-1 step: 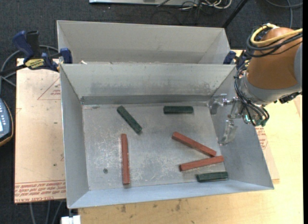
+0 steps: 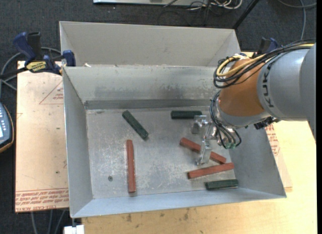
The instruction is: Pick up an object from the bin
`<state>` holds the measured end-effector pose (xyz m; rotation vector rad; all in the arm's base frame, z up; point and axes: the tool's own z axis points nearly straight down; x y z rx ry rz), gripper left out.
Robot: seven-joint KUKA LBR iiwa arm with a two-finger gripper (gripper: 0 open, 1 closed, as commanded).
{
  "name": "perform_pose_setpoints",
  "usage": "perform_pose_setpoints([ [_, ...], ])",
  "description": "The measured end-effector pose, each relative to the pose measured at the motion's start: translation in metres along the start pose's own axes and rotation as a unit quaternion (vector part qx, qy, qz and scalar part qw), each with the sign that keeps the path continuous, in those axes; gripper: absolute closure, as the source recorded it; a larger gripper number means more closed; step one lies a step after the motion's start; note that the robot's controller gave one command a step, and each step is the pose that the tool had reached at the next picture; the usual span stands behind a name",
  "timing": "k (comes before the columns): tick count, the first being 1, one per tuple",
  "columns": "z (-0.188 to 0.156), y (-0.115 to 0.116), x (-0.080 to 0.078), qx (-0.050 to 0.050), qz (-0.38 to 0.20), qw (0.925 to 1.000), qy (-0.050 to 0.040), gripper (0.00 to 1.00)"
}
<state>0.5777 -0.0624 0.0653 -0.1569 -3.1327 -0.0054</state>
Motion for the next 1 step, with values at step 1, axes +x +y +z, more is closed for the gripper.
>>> perform_pose_setpoints([
  [1,-0.0356,0.0034,0.0268,0.001,0.031,0.9995,-0.0027,0.0],
])
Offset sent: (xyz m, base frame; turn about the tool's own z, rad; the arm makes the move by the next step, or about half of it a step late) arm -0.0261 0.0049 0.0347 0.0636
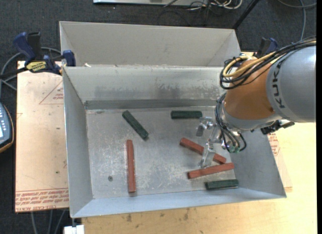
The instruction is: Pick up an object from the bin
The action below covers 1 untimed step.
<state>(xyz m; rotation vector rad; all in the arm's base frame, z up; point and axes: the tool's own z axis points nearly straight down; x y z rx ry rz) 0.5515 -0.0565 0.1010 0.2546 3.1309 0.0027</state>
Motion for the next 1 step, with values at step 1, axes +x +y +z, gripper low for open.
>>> perform_pose_setpoints([
  [1,0.0018,0.0069,0.0176,0.0,0.131,0.9914,0.0006,0.0],
])
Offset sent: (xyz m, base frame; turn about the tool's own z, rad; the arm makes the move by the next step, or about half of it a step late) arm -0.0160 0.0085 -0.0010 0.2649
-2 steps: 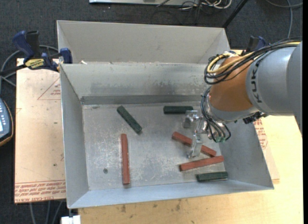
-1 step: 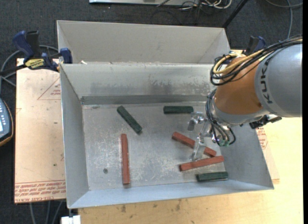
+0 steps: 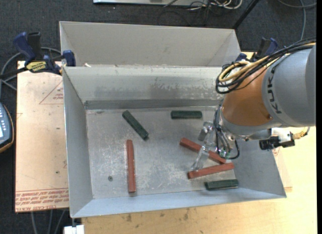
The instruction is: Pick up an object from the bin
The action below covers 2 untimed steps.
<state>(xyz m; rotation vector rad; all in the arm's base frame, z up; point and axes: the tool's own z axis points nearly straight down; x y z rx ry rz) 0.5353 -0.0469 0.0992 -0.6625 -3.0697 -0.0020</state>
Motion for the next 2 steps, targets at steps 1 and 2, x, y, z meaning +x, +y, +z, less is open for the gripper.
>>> perform_pose_setpoints([
  [1,0.0301,0.0083,-0.0158,0.0,0.111,0.9938,-0.0005,0.0],
  [2,0.0302,0.0089,-0.0159,0.0,0.11,0.994,-0.001,0.0],
])
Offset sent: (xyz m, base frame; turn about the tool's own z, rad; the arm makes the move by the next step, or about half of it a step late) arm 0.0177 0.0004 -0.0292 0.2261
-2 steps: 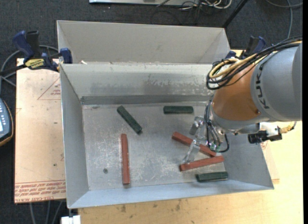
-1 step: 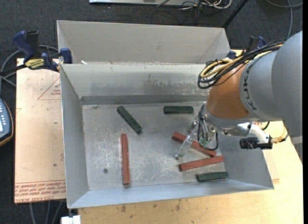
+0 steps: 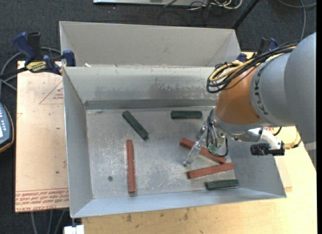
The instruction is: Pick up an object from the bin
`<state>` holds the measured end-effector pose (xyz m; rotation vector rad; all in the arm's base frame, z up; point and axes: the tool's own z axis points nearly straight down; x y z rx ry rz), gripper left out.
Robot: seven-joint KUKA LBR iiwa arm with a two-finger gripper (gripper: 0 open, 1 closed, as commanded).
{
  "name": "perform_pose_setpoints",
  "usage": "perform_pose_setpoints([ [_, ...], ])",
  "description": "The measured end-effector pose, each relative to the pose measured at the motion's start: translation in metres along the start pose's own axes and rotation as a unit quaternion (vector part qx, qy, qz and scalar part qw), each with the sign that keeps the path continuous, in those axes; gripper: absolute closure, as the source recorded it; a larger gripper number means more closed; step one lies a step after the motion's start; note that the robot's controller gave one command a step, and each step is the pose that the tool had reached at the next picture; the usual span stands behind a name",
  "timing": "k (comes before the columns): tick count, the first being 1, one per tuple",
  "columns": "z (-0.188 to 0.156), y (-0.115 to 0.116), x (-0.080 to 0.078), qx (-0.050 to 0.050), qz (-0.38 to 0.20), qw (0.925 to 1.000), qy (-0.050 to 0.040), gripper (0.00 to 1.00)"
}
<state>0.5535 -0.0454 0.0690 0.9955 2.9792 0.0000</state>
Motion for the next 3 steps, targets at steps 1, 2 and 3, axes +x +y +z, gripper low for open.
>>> perform_pose_setpoints([
  [1,-0.001,0.0,-0.001,0.0,0.0,1.0,-0.0009,1.0],
  [2,-0.079,0.002,-0.002,-0.002,-0.002,1.0,-0.0034,1.0],
  [3,-0.12,0.003,-0.004,-0.002,-0.003,1.0,-0.0026,1.0],
])
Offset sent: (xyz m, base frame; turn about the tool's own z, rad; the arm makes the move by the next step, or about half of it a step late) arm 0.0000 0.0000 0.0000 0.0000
